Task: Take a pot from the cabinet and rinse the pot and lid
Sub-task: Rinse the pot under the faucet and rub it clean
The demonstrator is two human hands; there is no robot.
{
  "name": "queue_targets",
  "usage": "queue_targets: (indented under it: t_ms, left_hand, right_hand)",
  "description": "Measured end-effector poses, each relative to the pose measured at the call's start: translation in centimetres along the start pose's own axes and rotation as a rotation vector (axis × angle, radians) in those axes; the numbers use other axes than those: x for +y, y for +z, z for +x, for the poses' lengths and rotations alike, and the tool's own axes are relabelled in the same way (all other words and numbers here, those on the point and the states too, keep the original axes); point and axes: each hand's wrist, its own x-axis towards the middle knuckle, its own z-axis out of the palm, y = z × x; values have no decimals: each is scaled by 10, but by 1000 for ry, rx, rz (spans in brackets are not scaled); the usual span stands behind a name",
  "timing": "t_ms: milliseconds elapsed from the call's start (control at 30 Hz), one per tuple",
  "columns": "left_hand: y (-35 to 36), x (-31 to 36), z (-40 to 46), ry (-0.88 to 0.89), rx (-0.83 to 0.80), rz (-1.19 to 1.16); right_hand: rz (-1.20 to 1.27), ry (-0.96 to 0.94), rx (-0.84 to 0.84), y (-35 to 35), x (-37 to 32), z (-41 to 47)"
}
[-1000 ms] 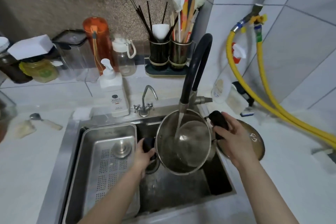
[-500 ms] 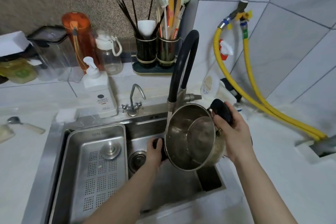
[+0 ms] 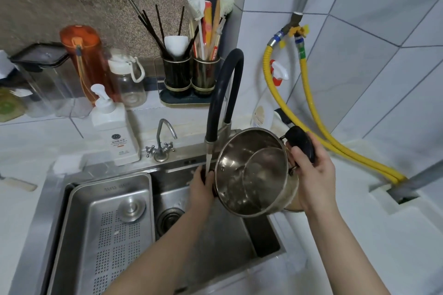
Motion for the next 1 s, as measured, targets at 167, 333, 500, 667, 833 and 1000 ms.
queue_targets:
  t_ms: [167, 333, 500, 667, 833, 1000]
  left_hand:
    - [-17, 7, 10, -148, 174, 129]
    - [-62, 14, 15, -205, 200, 181]
    - [-100, 13, 14, -342, 102, 26]
    - [-107, 24, -4, -328, 59, -122]
    - [-132, 38, -14, -297, -14, -115]
    - [-164, 64, -25, -186, -24, -13]
  right_hand:
    - [104, 73, -10, -1, 4, 2]
    - [59, 218, 21, -3, 24, -3]
    - [-14, 363, 86, 5, 61, -8]
    - [-62, 547, 159, -8, 108, -23]
    - [-150, 726, 46, -12, 148, -53]
    - [-136, 826, -111, 19, 164, -57]
